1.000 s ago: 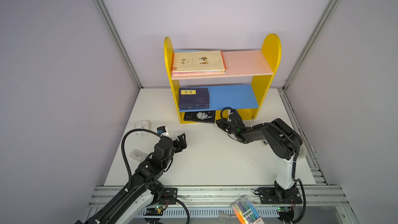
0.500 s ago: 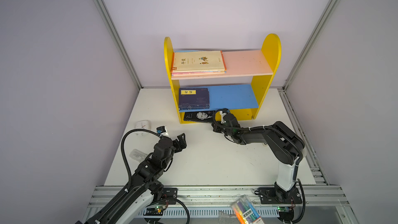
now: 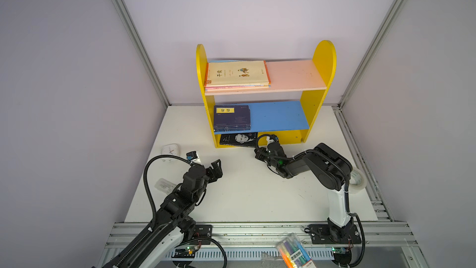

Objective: Stacking books/files
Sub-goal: Move the book to the bookshelf.

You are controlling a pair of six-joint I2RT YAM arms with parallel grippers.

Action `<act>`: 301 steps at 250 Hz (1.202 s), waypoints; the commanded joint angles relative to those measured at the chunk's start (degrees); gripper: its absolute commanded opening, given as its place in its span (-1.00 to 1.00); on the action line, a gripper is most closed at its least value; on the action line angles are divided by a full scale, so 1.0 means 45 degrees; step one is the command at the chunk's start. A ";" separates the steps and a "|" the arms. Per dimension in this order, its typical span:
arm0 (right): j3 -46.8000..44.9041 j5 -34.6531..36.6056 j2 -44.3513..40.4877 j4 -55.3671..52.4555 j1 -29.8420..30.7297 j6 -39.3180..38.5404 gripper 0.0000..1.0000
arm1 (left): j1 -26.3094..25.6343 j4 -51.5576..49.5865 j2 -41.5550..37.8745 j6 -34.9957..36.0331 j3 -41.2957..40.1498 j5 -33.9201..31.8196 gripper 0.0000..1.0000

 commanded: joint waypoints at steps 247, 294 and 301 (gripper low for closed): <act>0.0582 0.1044 0.0833 0.2322 -0.0088 0.1838 -0.76 | 0.0031 -0.0434 -0.0321 -0.0057 -0.0020 -0.0029 0.84; -0.0157 0.1219 0.0353 0.2781 -0.0079 0.1483 -0.74 | 0.0050 -0.0661 -0.0417 -0.0098 0.0042 -0.0196 0.84; -0.0302 0.1260 0.0234 0.2859 -0.0062 0.1384 -0.74 | 0.0051 -0.0749 -0.0418 -0.0086 0.0072 -0.0245 0.84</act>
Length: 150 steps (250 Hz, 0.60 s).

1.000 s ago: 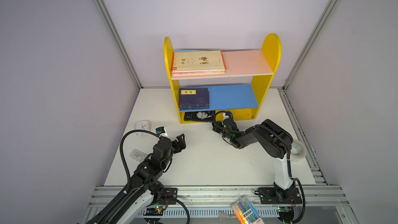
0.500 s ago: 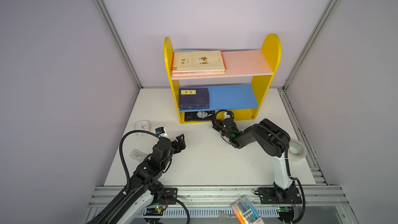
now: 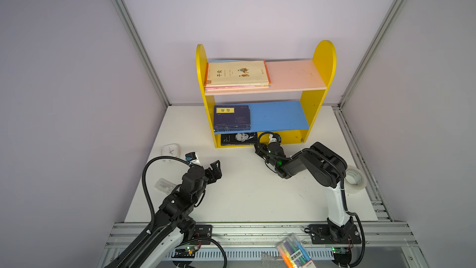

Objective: Stacking books/files
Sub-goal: Move the book to the bookshelf, then reset both arms

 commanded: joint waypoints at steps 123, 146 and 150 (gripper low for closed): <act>-0.3030 0.2440 -0.6570 -0.4474 0.0039 -0.4742 -0.62 | 0.1625 -0.2973 0.0381 0.0542 0.1438 -0.0205 0.93; -0.3012 0.2777 -0.7689 -0.6098 -0.0035 -0.5561 -0.48 | 0.2301 -0.3206 0.0866 0.0834 0.1673 -0.0096 0.94; -0.3011 0.2817 -0.7856 -0.6366 -0.0066 -0.5622 -0.46 | 0.2421 -0.3223 0.0964 0.0880 0.1683 -0.0097 0.94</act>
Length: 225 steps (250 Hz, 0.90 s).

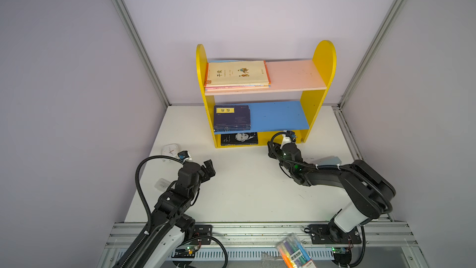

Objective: Stacking books/files
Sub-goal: Reset both arms

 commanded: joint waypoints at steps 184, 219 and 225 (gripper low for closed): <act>-0.1020 0.2038 -0.7506 -0.8579 -0.6610 -0.7184 0.95 | 0.3372 0.4940 0.4945 0.3924 0.0441 -0.0653 0.94; -0.1885 0.0578 -0.5864 -0.5388 -0.7140 -0.7683 0.95 | 0.3430 0.5455 0.5762 0.5159 0.0742 -0.1237 0.95; -0.1977 0.0333 -0.5694 -0.4857 -0.7153 -0.7865 0.96 | 0.3422 0.5677 0.5790 0.5367 0.0714 -0.1318 0.95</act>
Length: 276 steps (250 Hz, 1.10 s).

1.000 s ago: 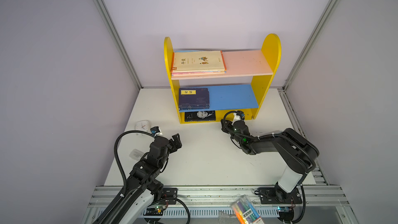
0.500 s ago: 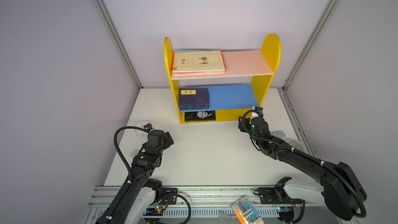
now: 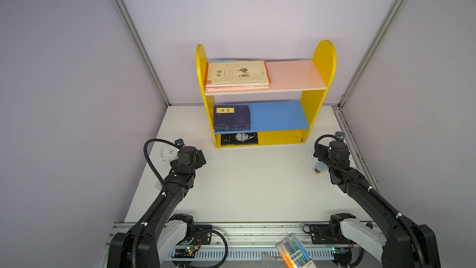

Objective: Stacking books/files
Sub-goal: Reset both arms

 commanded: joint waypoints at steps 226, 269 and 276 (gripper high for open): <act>-0.1625 -0.5563 0.4015 1.0659 -0.1965 -0.1555 0.95 | 0.0169 1.5561 0.7108 0.4918 -0.2714 0.1429 0.95; -0.1718 -0.5685 0.4141 1.1097 -0.1949 -0.1535 0.96 | 0.0876 1.2488 0.6760 0.3805 -0.1457 0.0925 0.95; -0.1699 -0.5762 0.4150 1.1105 -0.1957 -0.1545 0.96 | 0.0850 1.3411 0.7069 0.3962 -0.1623 0.0892 0.95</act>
